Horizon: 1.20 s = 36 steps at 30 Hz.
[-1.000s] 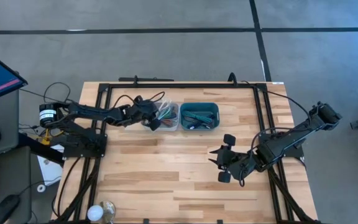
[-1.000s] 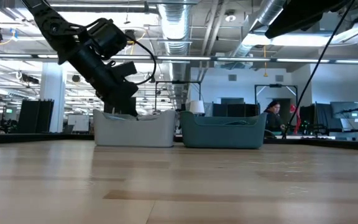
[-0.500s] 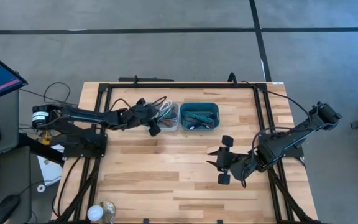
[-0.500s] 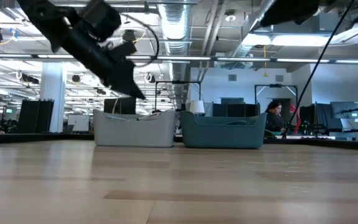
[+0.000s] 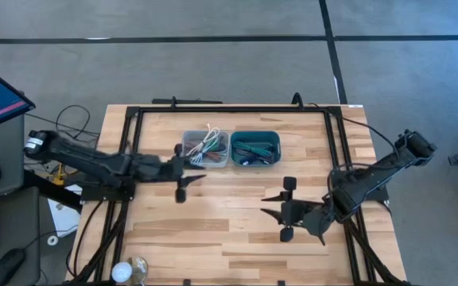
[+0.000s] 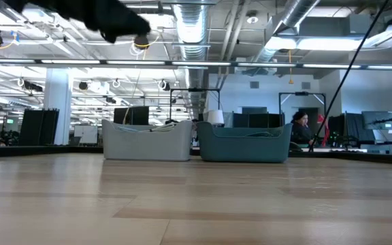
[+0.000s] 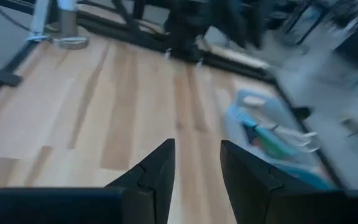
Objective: Pick & Place USB Port
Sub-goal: Return to Home Position
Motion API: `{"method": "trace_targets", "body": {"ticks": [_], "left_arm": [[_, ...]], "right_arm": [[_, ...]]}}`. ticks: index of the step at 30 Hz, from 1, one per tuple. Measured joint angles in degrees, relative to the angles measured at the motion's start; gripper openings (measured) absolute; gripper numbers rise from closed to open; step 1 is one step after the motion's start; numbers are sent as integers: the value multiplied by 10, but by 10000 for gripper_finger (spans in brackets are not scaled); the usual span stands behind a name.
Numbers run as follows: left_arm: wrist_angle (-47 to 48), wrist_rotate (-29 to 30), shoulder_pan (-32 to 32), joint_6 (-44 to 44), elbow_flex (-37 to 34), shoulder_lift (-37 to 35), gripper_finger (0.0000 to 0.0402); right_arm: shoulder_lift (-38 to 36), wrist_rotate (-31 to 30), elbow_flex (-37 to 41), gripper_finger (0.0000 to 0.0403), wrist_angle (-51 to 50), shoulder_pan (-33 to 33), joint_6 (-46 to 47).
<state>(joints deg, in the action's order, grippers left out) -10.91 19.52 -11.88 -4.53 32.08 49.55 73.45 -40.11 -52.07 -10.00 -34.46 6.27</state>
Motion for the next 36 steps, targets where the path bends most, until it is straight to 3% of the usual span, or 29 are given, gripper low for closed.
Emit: {"method": "trace_targets", "body": {"ticks": [5, 9, 15, 20, 28, 36], "left_arm": [[-3, 17, -56, -29, 0, -46, 95], [-4, 45, -73, -45, 0, -70, 92], [-6, 45, -75, -47, 0, -75, 92], [-7, 44, -91, -47, 0, -75, 92], [-8, 45, -96, -41, 0, -75, 92], [-8, 44, -96, -40, 0, -75, 92]], "right_arm": [[-8, -75, 0, 120, 8, -20, -46], [-28, -74, 0, 119, 4, -25, -64], [-87, 6, 0, 109, 2, -22, -107], [-140, 116, 0, 107, 4, -27, -108], [-161, 116, 0, 108, 8, -37, -4], [-161, 116, 0, 108, -1, -37, 34]]}}
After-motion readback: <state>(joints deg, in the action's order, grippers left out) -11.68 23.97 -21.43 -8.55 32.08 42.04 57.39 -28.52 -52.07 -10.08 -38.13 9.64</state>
